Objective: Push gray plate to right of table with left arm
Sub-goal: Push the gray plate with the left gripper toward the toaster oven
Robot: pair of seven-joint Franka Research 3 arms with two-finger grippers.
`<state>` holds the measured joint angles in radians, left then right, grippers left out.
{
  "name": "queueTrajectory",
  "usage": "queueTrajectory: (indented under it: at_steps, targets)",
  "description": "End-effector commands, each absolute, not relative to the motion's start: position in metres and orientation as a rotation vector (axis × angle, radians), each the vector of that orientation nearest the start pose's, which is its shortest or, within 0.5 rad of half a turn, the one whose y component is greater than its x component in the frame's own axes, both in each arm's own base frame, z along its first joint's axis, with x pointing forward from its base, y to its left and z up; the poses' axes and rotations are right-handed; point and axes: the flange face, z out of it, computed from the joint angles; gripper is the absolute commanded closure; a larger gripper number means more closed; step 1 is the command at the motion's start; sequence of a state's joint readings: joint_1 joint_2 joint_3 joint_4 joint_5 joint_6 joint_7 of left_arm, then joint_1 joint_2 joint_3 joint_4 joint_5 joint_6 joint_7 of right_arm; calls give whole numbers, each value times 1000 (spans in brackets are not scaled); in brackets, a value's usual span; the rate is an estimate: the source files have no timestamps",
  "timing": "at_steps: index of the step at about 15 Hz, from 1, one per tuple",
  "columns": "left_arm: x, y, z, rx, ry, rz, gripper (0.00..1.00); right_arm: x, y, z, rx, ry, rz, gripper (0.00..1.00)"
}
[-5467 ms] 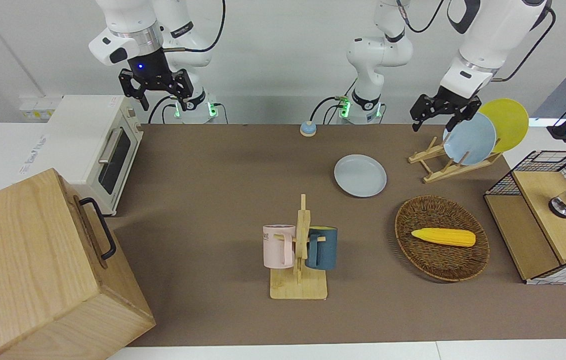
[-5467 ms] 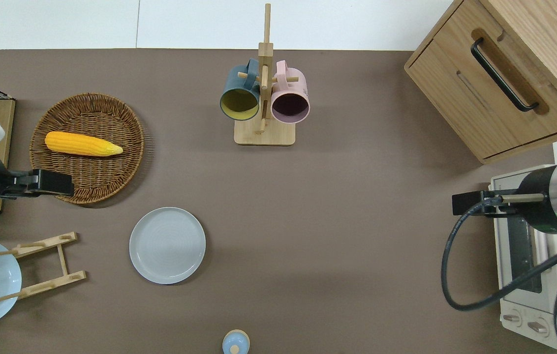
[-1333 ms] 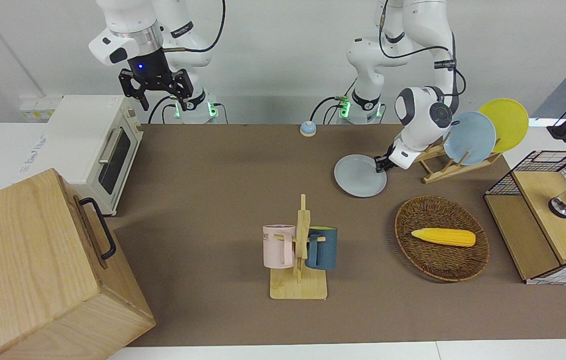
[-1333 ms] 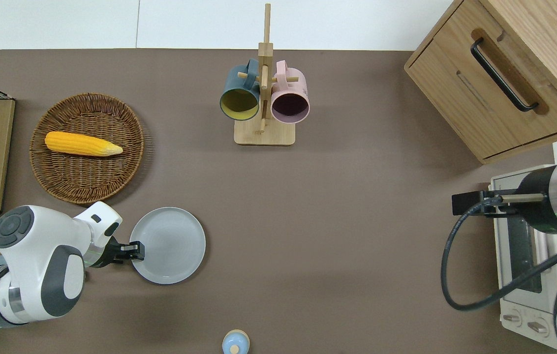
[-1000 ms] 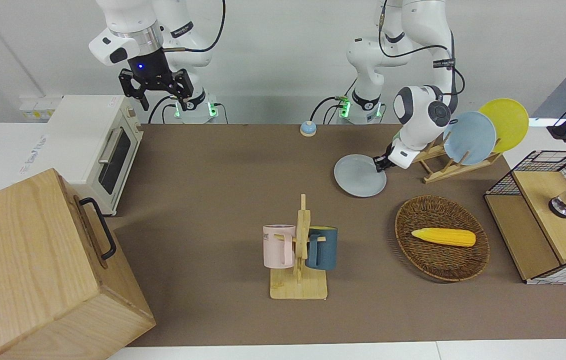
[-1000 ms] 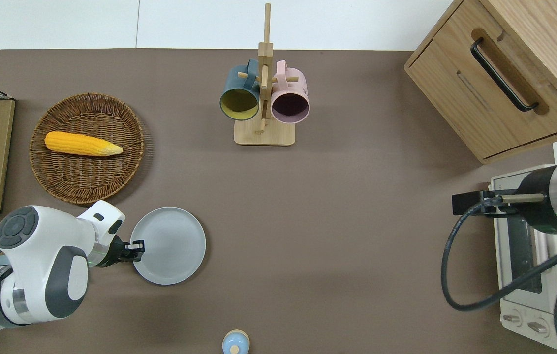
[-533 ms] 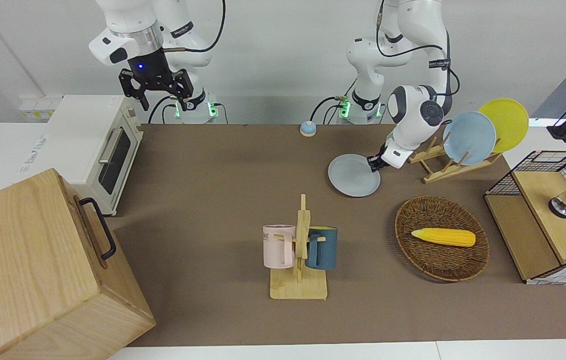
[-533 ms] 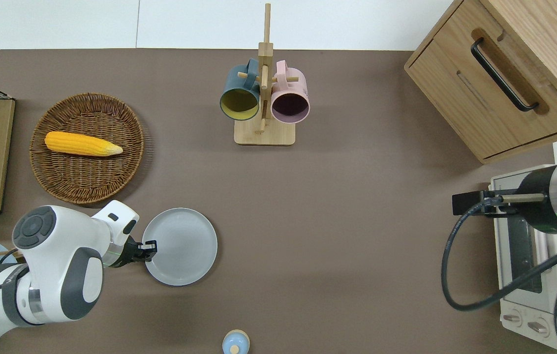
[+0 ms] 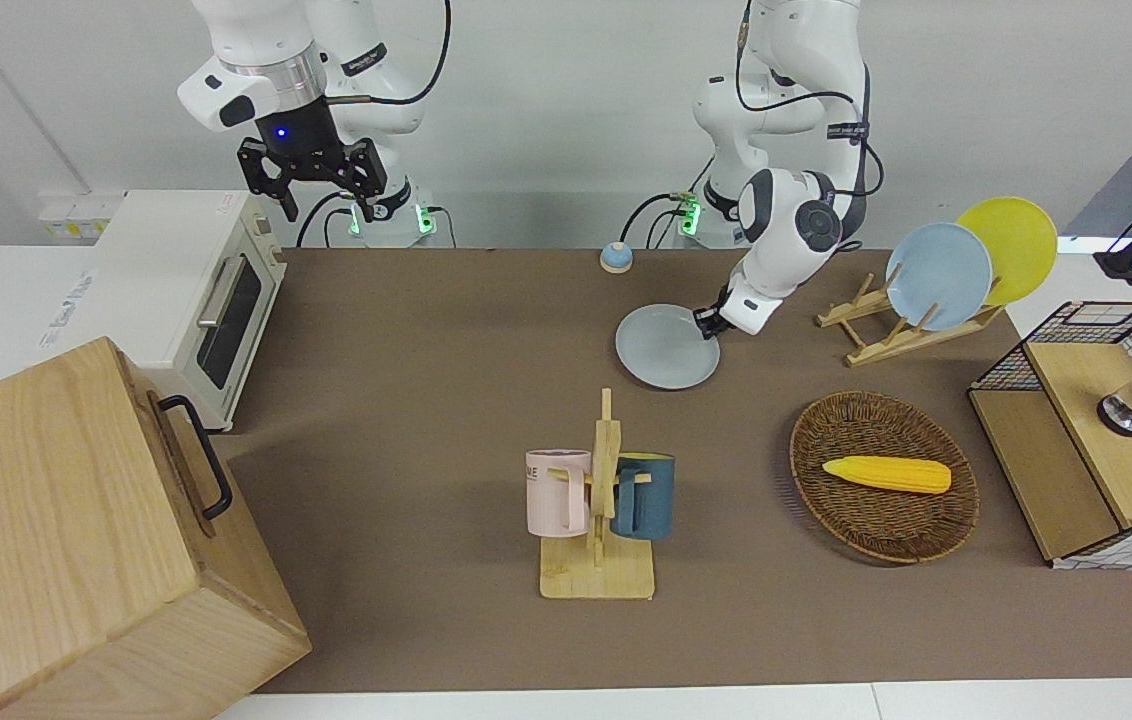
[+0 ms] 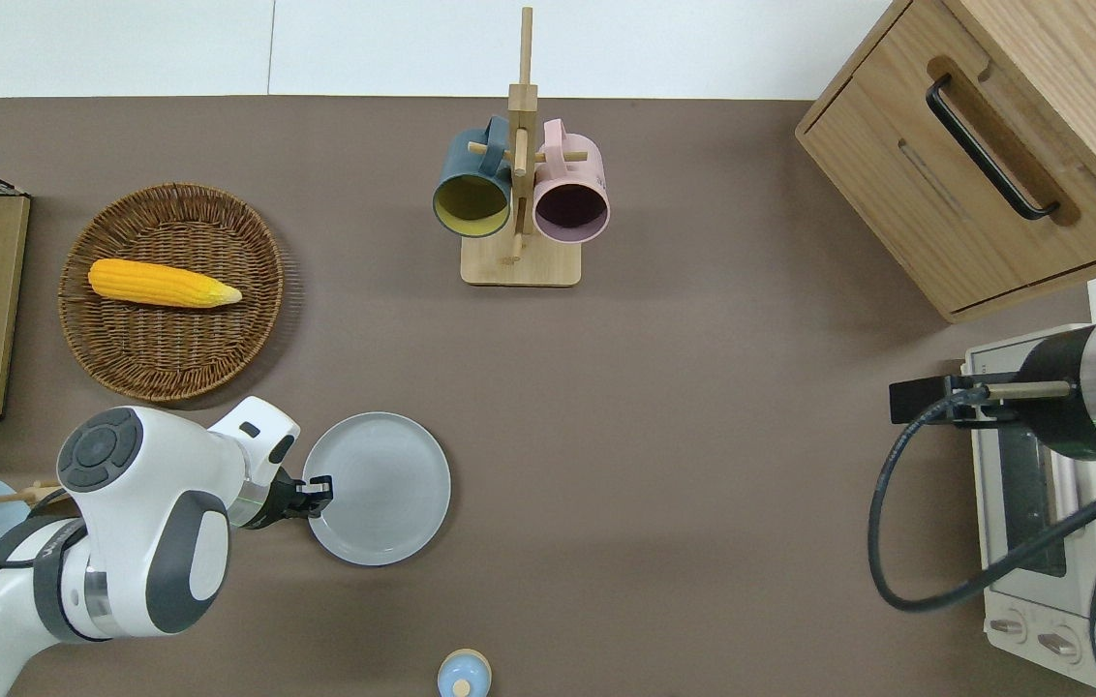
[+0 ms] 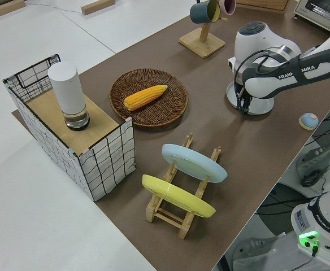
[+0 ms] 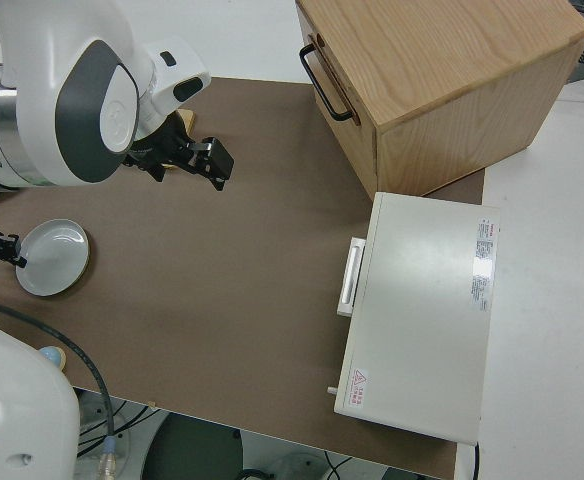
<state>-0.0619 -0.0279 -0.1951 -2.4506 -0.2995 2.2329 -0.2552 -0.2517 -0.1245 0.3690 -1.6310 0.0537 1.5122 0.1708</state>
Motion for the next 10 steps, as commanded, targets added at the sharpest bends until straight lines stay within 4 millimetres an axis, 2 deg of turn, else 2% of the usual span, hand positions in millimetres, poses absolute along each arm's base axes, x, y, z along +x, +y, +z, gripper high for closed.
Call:
queueTrajectory:
  at_steps: [1,6,10]
  targets:
    - [420,-173,283,-3245,-424,398,1000,498,78,652,-3122,115,12,5]
    - [400,-237,286,-3236,-500,328,1000,498,78,652,-3122,115,12,5]
    - [386,-278,291,-3264,-586,292,1000,498,78,652,-3122,117,12,5]
